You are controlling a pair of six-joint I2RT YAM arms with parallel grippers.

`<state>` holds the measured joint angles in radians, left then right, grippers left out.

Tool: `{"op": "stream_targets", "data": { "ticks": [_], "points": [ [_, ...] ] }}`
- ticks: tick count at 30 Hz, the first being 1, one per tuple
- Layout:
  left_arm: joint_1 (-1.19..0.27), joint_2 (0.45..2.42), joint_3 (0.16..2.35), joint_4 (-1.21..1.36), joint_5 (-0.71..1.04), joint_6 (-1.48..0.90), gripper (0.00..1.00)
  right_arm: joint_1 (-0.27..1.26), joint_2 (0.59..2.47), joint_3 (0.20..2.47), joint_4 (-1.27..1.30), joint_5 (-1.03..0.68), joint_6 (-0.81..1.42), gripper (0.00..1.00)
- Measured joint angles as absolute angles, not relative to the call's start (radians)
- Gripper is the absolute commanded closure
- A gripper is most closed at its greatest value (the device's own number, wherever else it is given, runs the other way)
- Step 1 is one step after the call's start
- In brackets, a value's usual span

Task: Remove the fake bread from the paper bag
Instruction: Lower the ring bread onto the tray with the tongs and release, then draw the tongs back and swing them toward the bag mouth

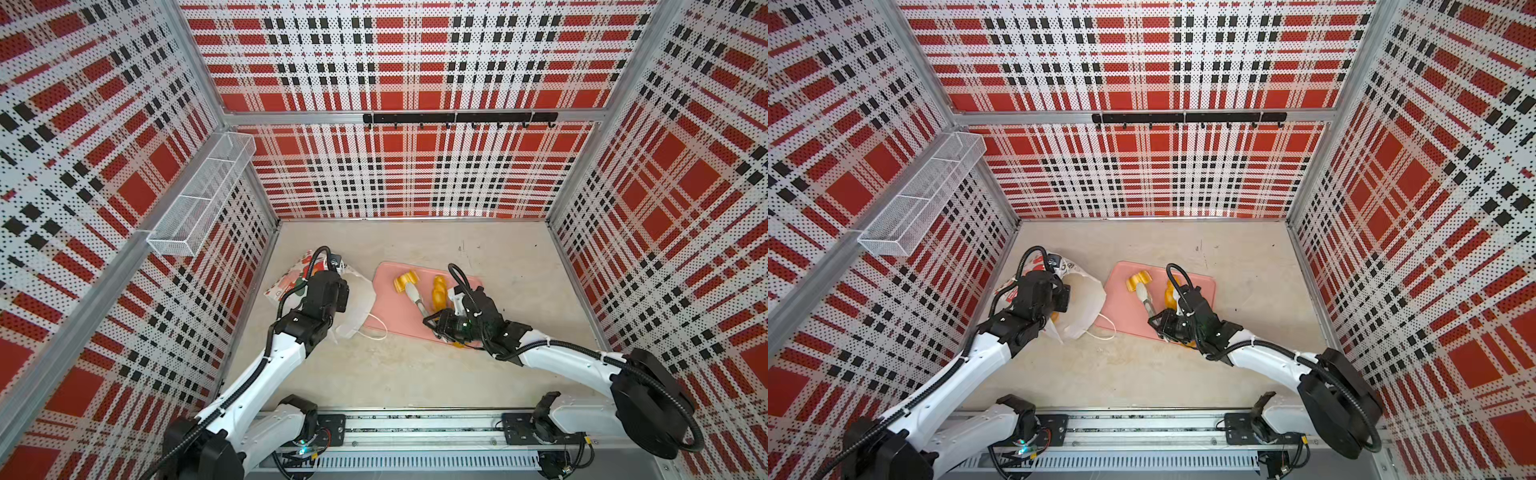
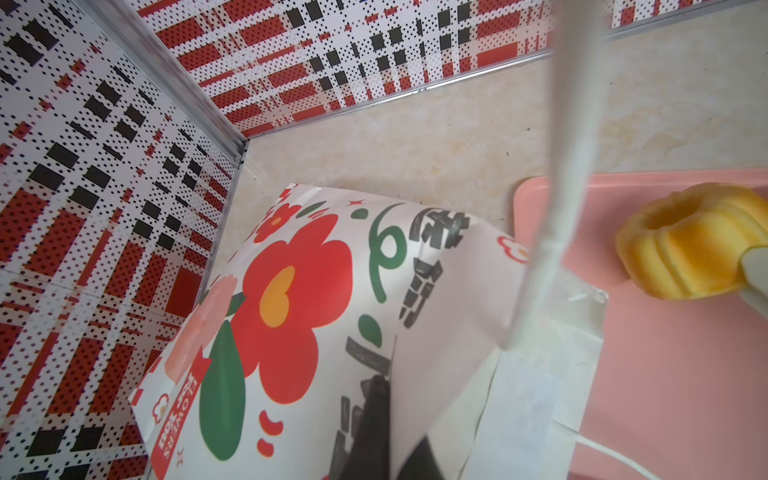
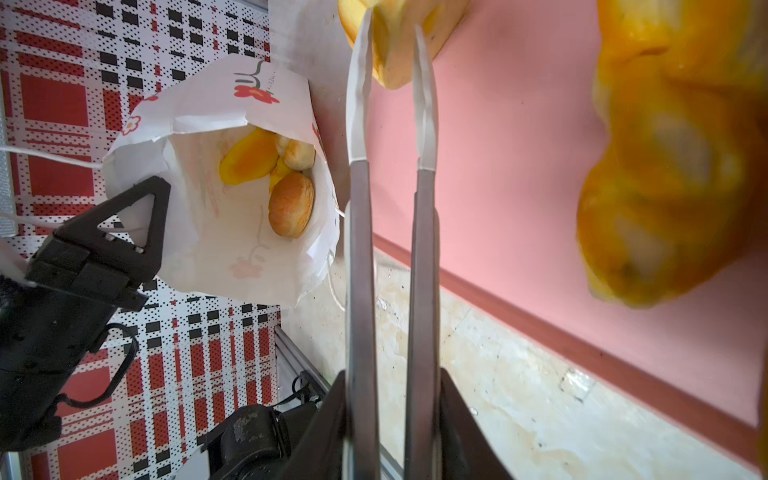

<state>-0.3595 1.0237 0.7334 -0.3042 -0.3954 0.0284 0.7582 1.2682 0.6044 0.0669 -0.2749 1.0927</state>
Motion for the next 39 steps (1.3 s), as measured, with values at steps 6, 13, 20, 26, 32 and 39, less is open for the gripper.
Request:
{"op": "stream_targets", "data": {
  "ticks": [6, 13, 20, 26, 32, 39],
  "points": [
    [-0.358, 1.024, 0.733, -0.307, -0.383, 0.028, 1.0, 0.797, 1.208, 0.608, -0.043, -0.264, 1.092, 0.65],
    [-0.357, 1.024, 0.733, -0.309, -0.37, 0.026, 1.0, 0.831, 1.055, 0.616, -0.215, -0.227, 1.075, 0.69],
    [-0.337, 1.024, 0.733, -0.309, -0.34, 0.018, 1.0, 0.836, 0.965, 0.664, -0.346, -0.207, 1.011, 0.92],
    [-0.329, 1.024, 0.733, -0.308, -0.331, 0.004, 1.0, 0.844, 1.176, 0.838, -0.353, -0.263, 0.944, 1.0],
    [-0.327, 1.024, 0.733, -0.309, -0.326, -0.003, 1.0, 0.847, 1.417, 0.987, -0.339, -0.288, 0.888, 1.0],
    [-0.327, 1.022, 0.734, -0.315, -0.324, -0.004, 1.0, 0.848, 1.597, 1.114, -0.428, -0.253, 0.862, 1.0]
  ]
}}
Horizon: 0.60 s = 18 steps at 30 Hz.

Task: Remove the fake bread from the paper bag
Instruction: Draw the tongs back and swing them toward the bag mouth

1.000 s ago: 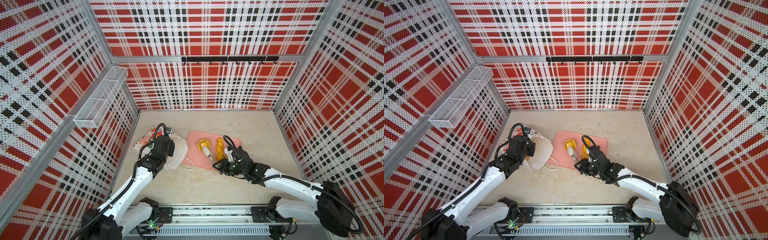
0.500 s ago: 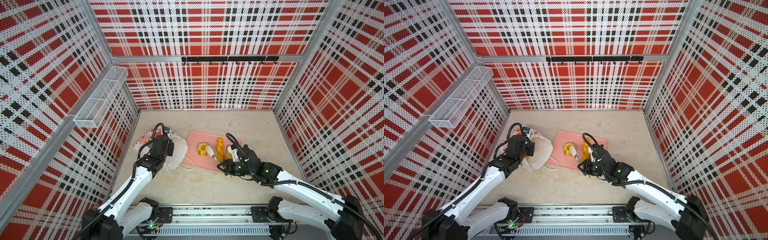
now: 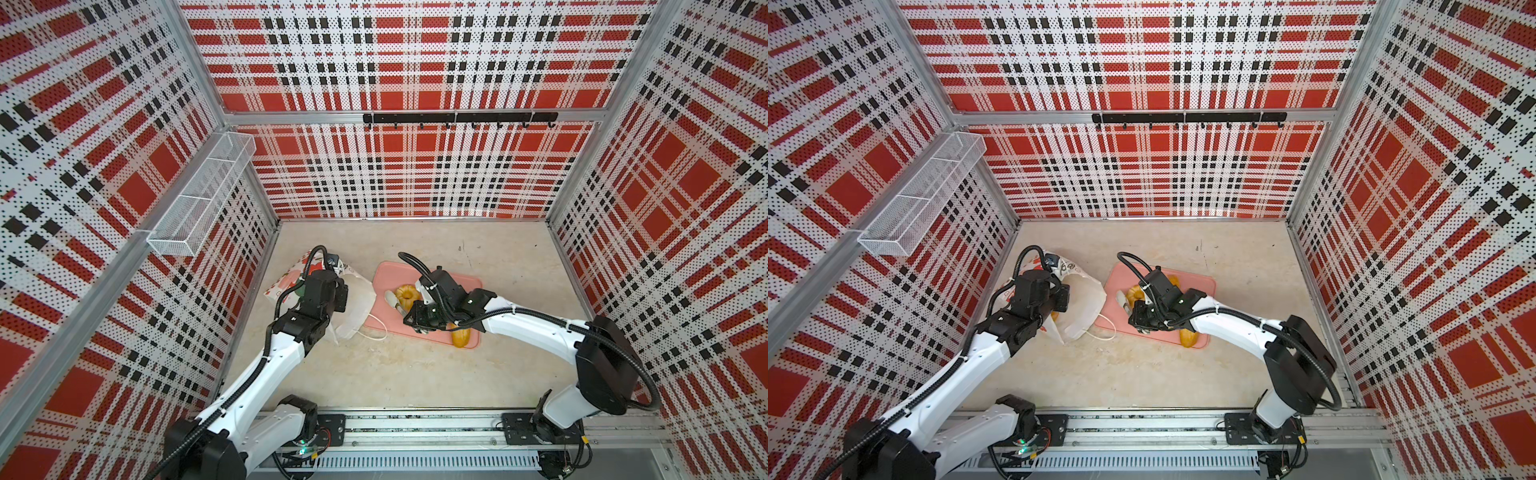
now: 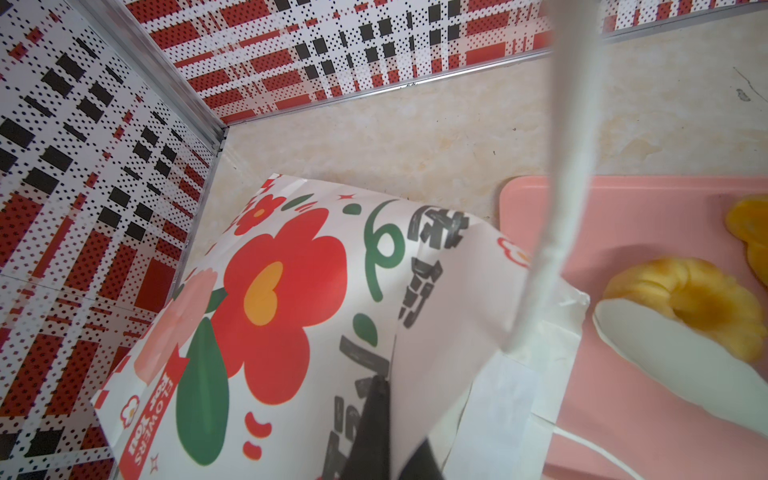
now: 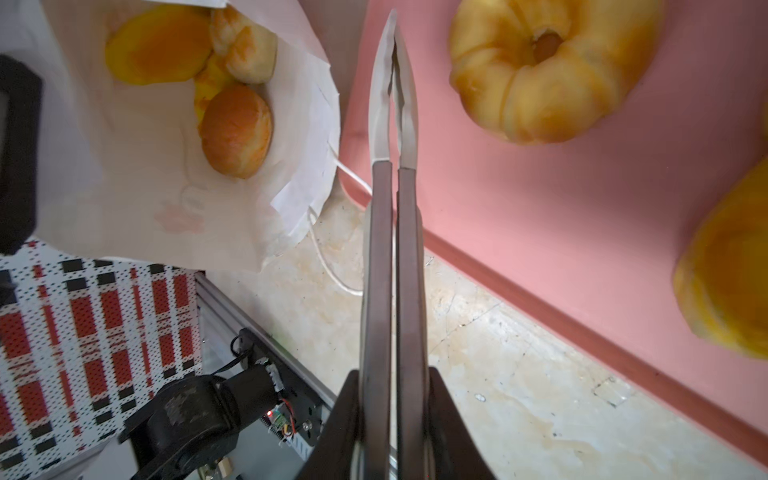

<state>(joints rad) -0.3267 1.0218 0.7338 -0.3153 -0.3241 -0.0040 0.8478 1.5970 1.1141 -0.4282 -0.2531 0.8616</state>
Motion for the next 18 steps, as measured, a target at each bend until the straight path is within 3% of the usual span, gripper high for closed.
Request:
{"op": "stream_targets", "data": {
  "ticks": [10, 18],
  "points": [
    [-0.327, 1.005, 0.734, -0.329, -0.293, -0.003, 1.0, 0.845, 1.565, 1.13, -0.592, -0.094, 0.818, 1.0],
    [-0.334, 1.0, 0.734, -0.336, -0.284, 0.007, 1.0, 0.839, 1.451, 1.098, -0.666, -0.071, 0.798, 1.0]
  ]
}}
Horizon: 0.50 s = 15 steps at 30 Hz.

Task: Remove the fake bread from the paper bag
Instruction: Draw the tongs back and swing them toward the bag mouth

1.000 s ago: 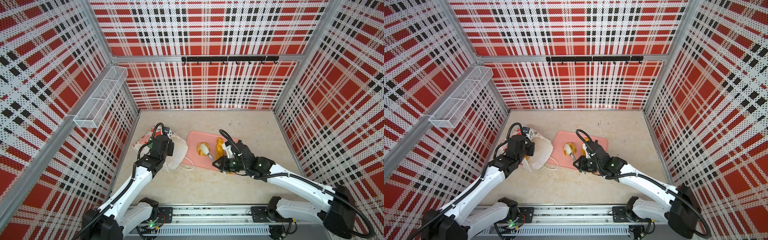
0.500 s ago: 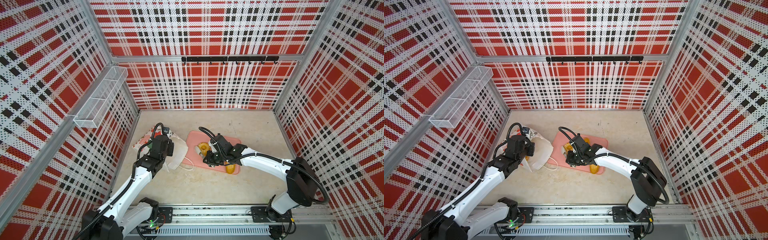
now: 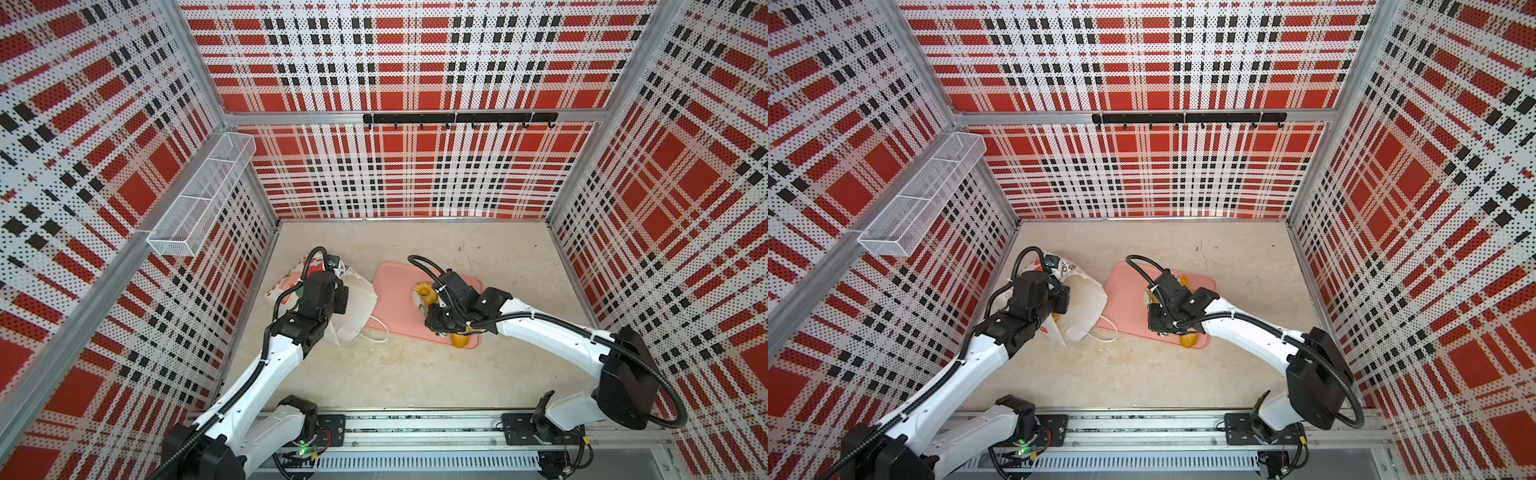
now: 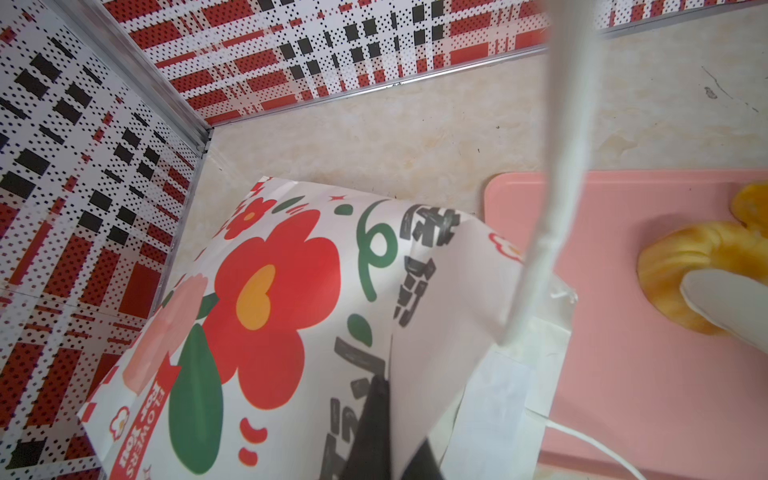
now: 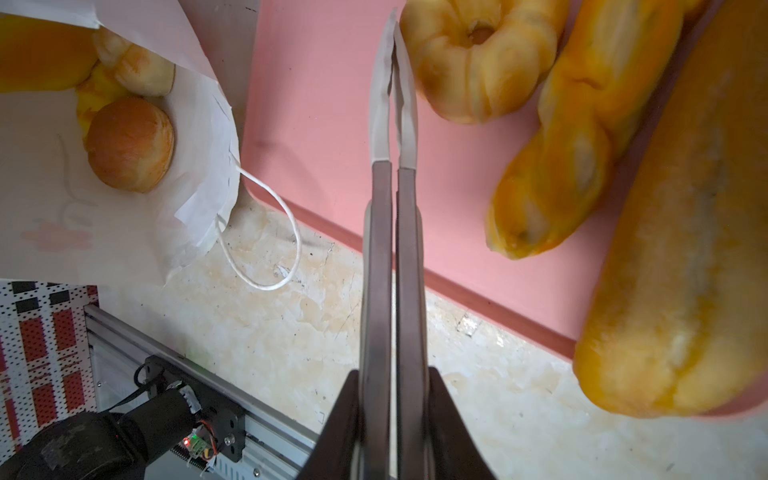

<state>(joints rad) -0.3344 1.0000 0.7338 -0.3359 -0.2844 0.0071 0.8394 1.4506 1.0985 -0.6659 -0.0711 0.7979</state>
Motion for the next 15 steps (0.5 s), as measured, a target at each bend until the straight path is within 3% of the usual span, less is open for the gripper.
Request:
{"op": "stream_targets", "data": {
  "ticks": [9, 15],
  "points": [
    [-0.3, 0.908, 0.733, -0.408, -0.212, 0.02, 1.0, 0.934, 1.272, 1.096, -0.677, -0.125, 0.8, 0.97],
    [-0.255, 0.851, 0.704, -0.414, -0.133, 0.019, 1.0, 1.081, 1.353, 1.114, -0.538, -0.216, 0.838, 0.91]
  ]
}}
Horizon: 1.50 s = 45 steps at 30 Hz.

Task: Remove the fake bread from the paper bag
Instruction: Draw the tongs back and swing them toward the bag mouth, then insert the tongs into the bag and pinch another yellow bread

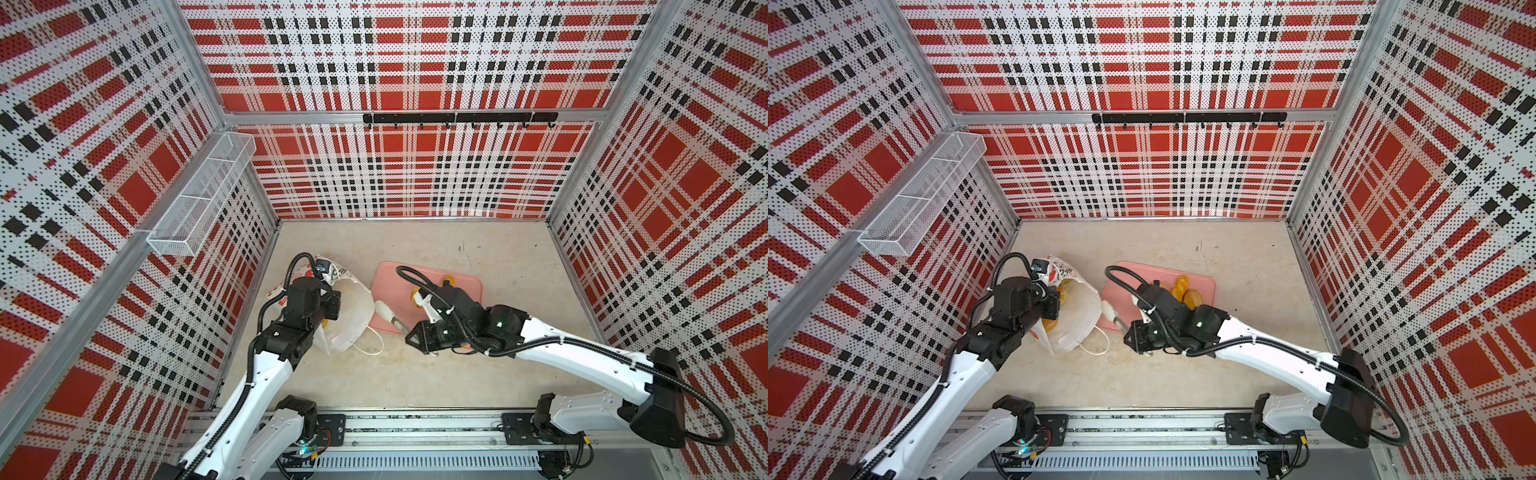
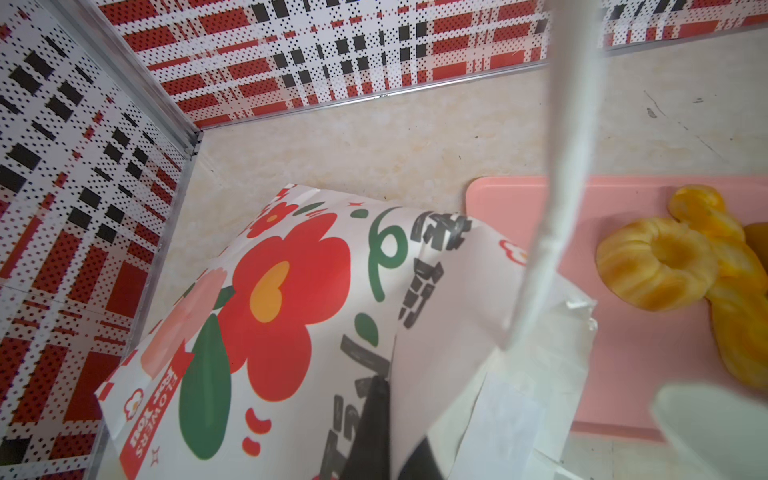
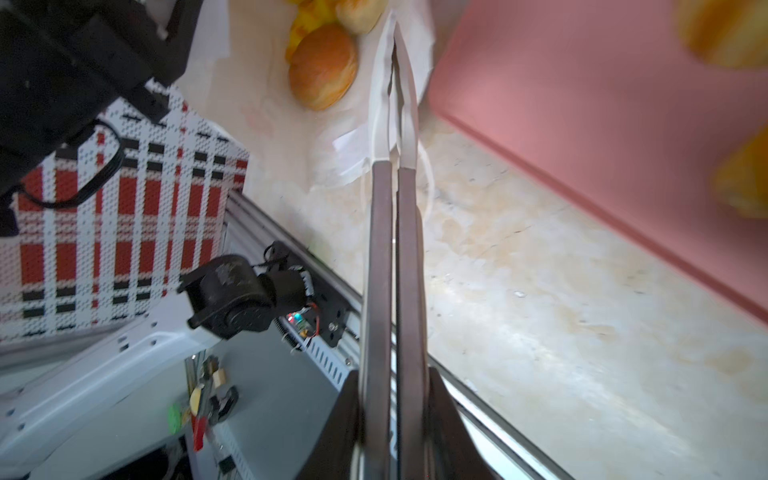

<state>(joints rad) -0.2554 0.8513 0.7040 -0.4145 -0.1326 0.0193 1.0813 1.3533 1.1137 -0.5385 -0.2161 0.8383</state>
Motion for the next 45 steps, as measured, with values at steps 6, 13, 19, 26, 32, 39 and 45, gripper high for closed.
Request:
{"op": "stream_targets", "data": {
  "ticks": [6, 13, 19, 26, 32, 39, 45],
  "points": [
    [-0.254, 0.841, 0.675, -0.421, -0.062, 0.023, 1.0, 1.147, 1.492, 1.114, -0.332, -0.286, 0.92, 0.83],
    [-0.254, 0.834, 0.672, -0.425, -0.016, 0.028, 1.0, 1.147, 1.631, 1.114, -0.133, -0.252, 1.068, 0.69],
    [-0.254, 0.833, 0.672, -0.432, 0.0, 0.029, 1.0, 1.124, 1.772, 1.122, 0.022, -0.235, 1.173, 0.63],
    [-0.254, 0.833, 0.672, -0.436, 0.001, 0.031, 1.0, 1.088, 1.86, 1.152, 0.086, -0.237, 1.245, 0.59],
    [-0.254, 0.839, 0.672, -0.436, 0.013, 0.031, 1.0, 1.056, 1.898, 1.203, 0.176, -0.265, 1.287, 0.58],
    [-0.255, 0.849, 0.672, -0.436, 0.022, 0.032, 1.0, 1.039, 1.993, 1.237, 0.249, -0.295, 1.362, 0.57],
    [-0.266, 0.854, 0.672, -0.441, 0.022, 0.035, 1.0, 1.043, 2.026, 1.263, 0.241, -0.308, 1.396, 0.63]
  ]
}}
